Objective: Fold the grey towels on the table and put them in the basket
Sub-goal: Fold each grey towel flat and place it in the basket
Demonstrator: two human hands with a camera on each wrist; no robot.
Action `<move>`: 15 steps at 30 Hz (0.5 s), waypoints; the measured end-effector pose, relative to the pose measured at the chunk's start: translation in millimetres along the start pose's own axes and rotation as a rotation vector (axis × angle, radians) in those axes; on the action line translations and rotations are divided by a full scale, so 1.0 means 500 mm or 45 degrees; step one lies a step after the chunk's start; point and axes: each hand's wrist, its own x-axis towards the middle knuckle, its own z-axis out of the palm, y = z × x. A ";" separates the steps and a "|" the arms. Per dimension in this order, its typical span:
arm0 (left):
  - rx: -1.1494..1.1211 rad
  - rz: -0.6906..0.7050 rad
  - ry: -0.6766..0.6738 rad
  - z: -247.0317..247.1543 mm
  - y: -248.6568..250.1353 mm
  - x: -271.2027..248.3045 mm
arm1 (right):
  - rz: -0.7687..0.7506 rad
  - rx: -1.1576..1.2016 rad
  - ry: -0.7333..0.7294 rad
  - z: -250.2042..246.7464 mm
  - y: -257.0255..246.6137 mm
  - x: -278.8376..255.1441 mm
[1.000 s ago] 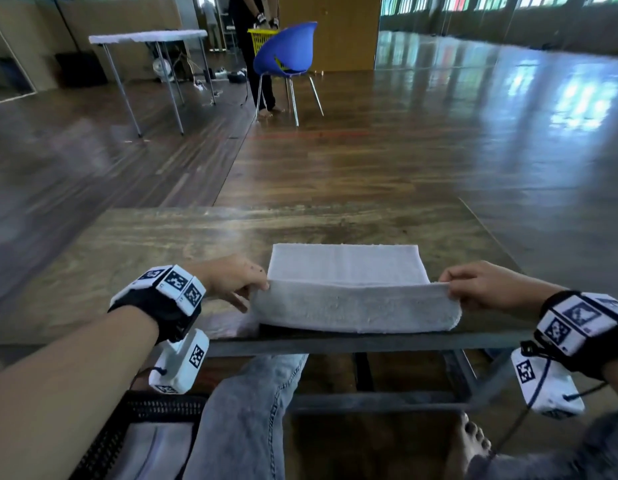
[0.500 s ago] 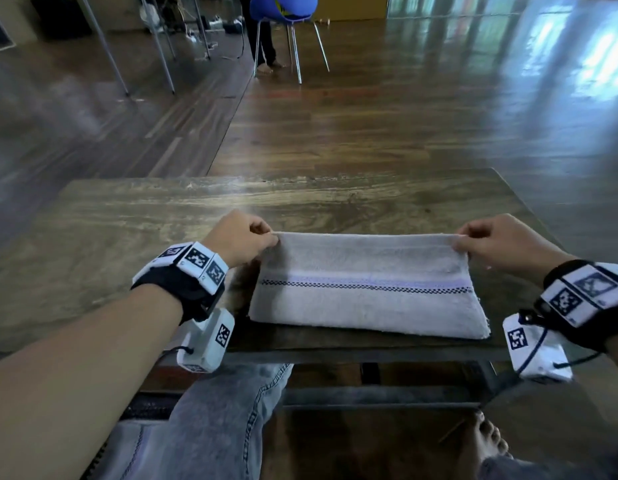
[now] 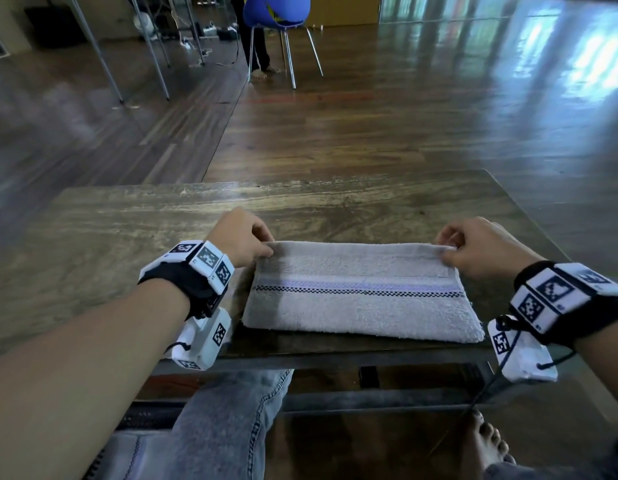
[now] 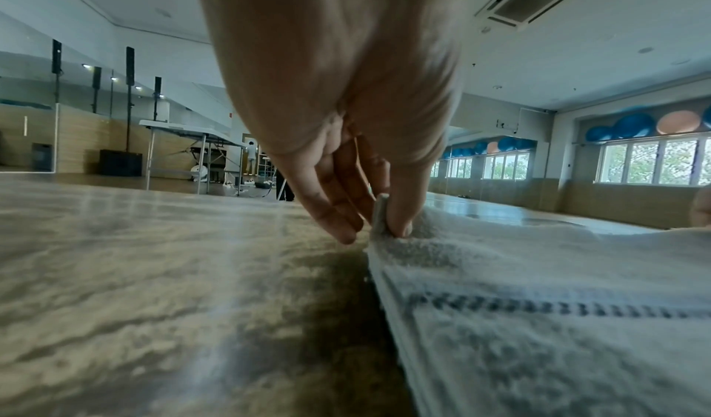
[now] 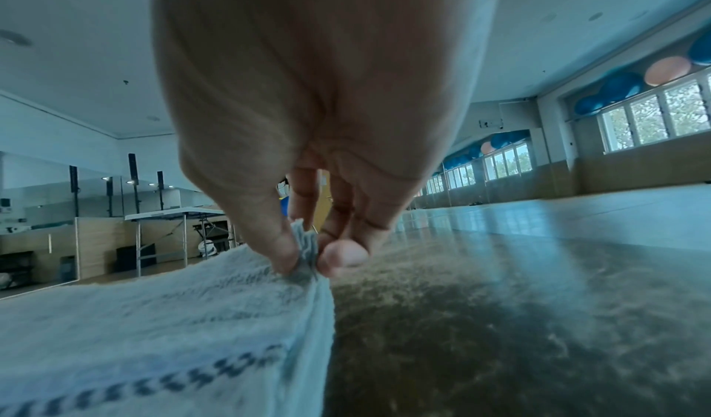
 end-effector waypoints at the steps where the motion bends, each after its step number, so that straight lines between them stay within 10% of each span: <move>1: -0.010 0.010 0.000 -0.006 0.005 -0.003 | -0.012 0.002 -0.002 -0.006 -0.006 -0.003; 7: 0.194 0.148 -0.018 -0.066 0.059 -0.023 | -0.068 -0.060 0.007 -0.072 -0.055 -0.019; 15: -0.069 0.298 0.674 -0.127 0.077 -0.102 | -0.341 0.203 0.690 -0.115 -0.060 -0.097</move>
